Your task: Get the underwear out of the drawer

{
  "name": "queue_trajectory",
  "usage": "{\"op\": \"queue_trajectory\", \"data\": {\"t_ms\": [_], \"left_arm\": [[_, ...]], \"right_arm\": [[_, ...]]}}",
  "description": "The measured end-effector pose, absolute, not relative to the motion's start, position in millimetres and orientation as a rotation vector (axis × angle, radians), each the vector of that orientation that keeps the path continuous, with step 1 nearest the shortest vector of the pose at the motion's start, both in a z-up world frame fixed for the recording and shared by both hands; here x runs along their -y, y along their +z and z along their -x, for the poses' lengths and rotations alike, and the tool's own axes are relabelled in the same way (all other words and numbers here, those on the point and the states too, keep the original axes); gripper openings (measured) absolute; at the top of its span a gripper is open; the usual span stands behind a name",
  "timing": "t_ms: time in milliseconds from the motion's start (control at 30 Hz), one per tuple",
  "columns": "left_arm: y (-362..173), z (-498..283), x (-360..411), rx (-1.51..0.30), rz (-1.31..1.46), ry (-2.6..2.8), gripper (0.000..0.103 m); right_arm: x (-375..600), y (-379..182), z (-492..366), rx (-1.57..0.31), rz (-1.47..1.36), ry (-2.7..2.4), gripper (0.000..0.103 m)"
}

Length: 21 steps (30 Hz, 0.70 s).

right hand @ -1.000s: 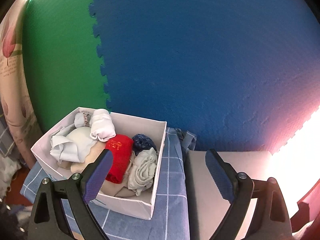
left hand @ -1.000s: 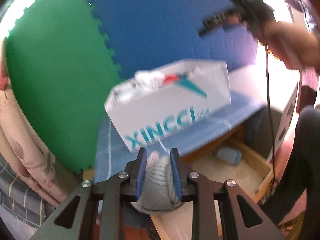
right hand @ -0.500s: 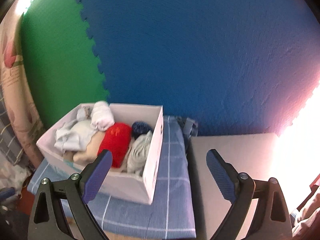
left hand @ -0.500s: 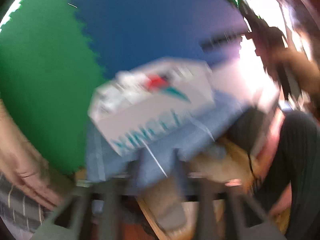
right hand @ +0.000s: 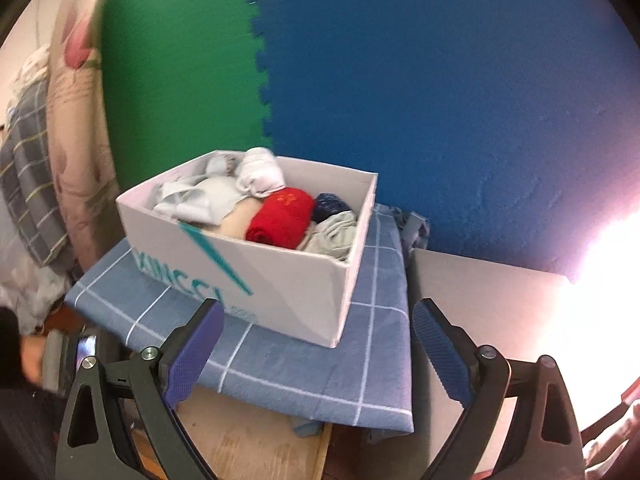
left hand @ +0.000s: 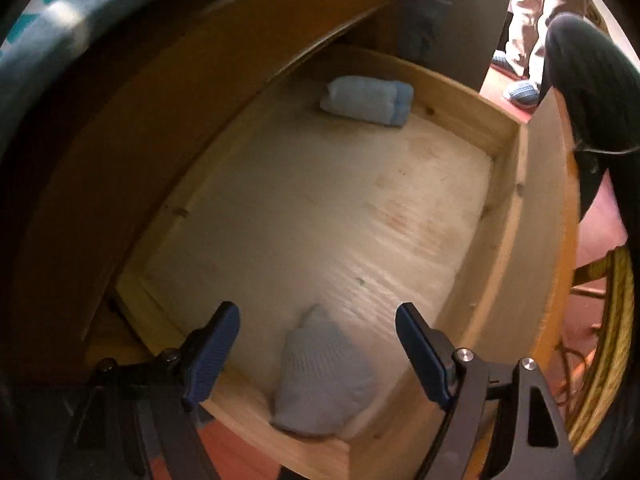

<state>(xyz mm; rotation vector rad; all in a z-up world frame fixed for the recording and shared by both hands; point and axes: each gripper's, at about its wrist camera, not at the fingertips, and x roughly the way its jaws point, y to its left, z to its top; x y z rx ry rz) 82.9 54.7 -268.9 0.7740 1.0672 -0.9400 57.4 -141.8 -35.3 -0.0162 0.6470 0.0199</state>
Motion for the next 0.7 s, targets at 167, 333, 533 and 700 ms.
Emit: {"op": "queue_trajectory", "data": {"t_ms": [167,333,533,700], "left_arm": [[-292,-82,-54,-1.046,-0.977,-0.976,0.08],[-333,-86,-49,-1.199,-0.98,-0.976,0.08],[-344,-103,-63,-1.361,-0.842,-0.971,0.077],[-340,-101,-62,-1.38,-0.811,-1.007,0.025]], "right_arm": [[126,-41,-51,-0.657,0.011,0.068,0.094],[108,-49,-45,-0.673,0.046,0.099,0.094],[95,-56,-34,-0.693,0.079,0.124,0.094],[90,-58,-23,-0.692,0.077,0.135,0.094]]}}
